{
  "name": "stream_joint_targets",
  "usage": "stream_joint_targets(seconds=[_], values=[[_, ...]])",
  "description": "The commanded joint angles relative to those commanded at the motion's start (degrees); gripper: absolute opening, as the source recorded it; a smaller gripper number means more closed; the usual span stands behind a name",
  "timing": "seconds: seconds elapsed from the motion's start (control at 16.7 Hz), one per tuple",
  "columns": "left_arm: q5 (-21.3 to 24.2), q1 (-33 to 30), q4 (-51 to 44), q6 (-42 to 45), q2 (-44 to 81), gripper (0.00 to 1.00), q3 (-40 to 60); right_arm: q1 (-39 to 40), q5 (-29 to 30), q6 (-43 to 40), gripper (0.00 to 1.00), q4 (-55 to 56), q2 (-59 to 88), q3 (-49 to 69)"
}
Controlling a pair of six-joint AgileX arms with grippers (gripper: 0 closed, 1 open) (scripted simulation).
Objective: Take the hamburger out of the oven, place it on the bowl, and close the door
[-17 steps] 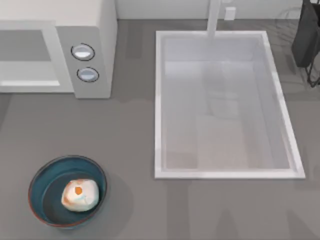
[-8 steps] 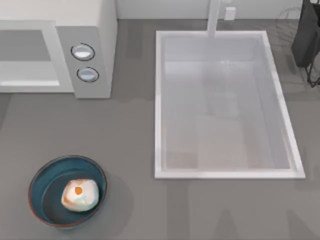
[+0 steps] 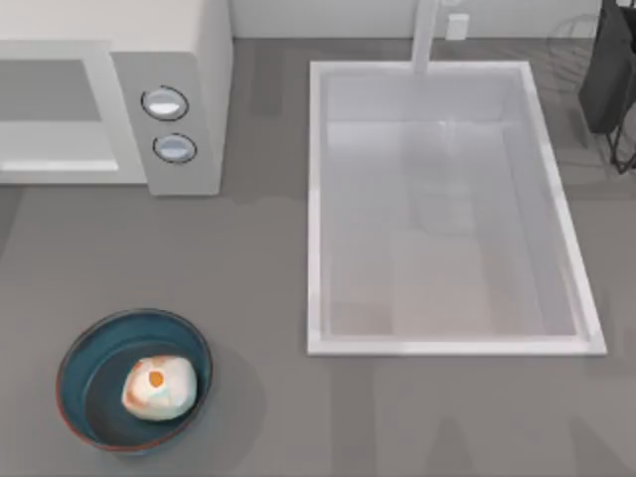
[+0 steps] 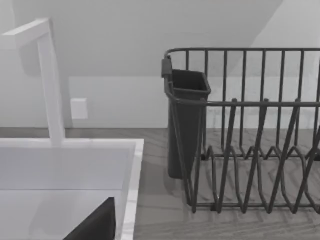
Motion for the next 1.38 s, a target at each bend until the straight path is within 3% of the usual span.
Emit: stream_joint_targets(seconds=[0.18,0.66,1.08,1.38], values=[[-0.6,-1.2,1.3,-1.4,-2.2,0.0,-2.3,0.0,0.0,0.0,1.0,0.0,0.0,0.0],[-4.6,-9.4,10.3,-10.4,-17.1,0.0,-21.3,0.0,0.0,0.0,1.0,0.0,0.0,0.0],[-5.3,-10.4,11.0,-11.8,-18.6,0.0,-23.0,0.0,0.0,0.0,1.0,0.0,0.0,0.0],[-11.3,-21.4,14.6,-21.9,-30.1,0.0,-32.8,0.0,0.0,0.0,1.0,0.0,0.0,0.0]])
